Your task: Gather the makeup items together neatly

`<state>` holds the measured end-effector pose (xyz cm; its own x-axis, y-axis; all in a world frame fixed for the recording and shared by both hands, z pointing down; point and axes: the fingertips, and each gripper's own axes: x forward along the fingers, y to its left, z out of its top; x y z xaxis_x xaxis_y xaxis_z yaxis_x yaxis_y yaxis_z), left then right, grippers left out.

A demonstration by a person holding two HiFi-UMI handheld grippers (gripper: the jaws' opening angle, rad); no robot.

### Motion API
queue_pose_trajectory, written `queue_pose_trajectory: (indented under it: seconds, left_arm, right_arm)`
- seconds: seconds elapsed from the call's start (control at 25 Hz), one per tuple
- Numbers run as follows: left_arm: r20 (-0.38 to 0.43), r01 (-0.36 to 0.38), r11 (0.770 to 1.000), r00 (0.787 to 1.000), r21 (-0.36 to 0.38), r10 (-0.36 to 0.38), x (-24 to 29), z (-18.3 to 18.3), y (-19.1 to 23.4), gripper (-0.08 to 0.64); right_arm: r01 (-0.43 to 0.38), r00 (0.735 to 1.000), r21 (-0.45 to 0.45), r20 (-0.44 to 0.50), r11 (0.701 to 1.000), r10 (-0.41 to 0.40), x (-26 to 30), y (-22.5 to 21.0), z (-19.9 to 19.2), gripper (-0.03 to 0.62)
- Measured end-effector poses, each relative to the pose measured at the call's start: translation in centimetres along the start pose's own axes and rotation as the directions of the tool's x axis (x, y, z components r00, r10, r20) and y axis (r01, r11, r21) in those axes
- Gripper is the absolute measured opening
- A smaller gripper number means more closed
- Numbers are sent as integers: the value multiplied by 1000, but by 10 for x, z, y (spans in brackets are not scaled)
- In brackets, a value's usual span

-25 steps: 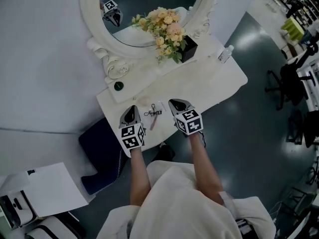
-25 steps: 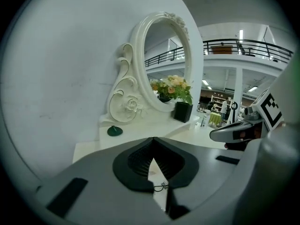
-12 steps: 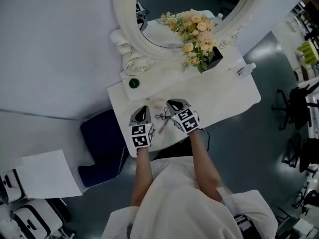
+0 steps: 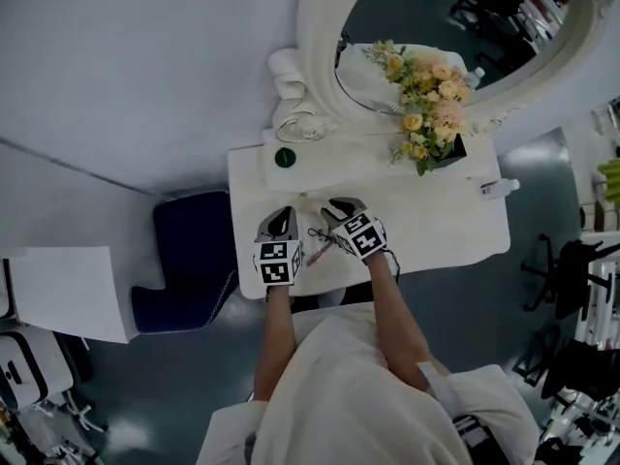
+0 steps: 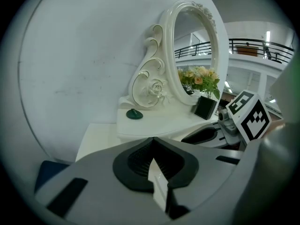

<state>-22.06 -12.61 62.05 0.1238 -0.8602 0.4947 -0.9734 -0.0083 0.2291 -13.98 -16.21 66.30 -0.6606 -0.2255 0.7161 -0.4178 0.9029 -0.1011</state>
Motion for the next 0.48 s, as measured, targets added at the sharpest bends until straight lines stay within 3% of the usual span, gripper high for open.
queue_pose_trajectory:
  seconds: [0.28, 0.48]
  left_arm:
    - [-9, -107, 991, 994, -86, 107, 6, -8, 5, 12]
    - [-15, -175, 977, 985, -125, 174, 7, -14, 11, 12]
  right_arm:
    - [-146, 984, -88, -116, 985, 136, 28, 5, -13, 223]
    - [-220, 963, -123, -184, 968, 196, 44, 6, -22, 239]
